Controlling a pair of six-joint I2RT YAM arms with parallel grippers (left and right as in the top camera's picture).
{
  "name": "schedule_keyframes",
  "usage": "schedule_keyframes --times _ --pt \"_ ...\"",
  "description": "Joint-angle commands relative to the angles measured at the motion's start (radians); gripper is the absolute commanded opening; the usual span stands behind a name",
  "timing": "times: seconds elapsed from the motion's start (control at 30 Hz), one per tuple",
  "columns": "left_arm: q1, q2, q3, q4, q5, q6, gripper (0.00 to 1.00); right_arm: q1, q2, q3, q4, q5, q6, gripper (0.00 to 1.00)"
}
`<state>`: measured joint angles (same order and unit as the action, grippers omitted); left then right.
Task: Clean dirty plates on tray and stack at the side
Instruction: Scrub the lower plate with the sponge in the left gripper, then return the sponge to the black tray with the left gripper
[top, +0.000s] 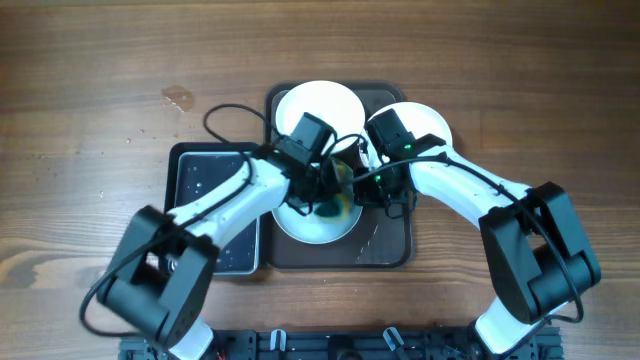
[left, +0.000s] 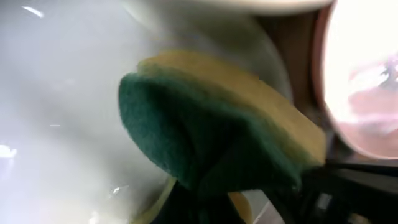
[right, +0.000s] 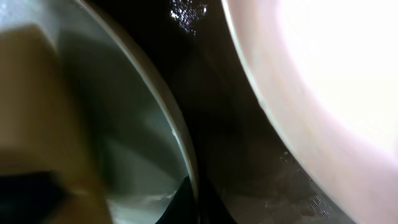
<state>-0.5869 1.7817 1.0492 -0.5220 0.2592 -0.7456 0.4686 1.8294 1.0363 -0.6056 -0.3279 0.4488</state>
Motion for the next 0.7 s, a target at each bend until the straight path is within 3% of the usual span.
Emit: schedule_keyframes --times 0.0,0.2,0.37,0.5,0.67 --pt "-0.019 0.064 -0.003 -0.001 0.119 0.013 0.04 -0.001 0.014 0.003 -0.001 0.013 -0.003 0.04" --pt "-0.038 0.064 -0.003 -0.033 0.091 0.051 0.04 -0.001 0.014 0.003 -0.001 0.013 -0.004 0.04" --pt "0.048 0.049 -0.001 -0.21 -0.156 0.05 0.04 -0.001 0.014 0.003 -0.003 0.013 -0.004 0.04" --pt "0.135 -0.005 -0.001 -0.296 -0.259 0.052 0.04 -0.001 0.014 0.003 -0.005 0.013 -0.004 0.04" --pt "0.18 -0.128 -0.001 -0.318 -0.24 0.114 0.04 -0.001 0.014 0.003 -0.005 0.013 -0.004 0.04"
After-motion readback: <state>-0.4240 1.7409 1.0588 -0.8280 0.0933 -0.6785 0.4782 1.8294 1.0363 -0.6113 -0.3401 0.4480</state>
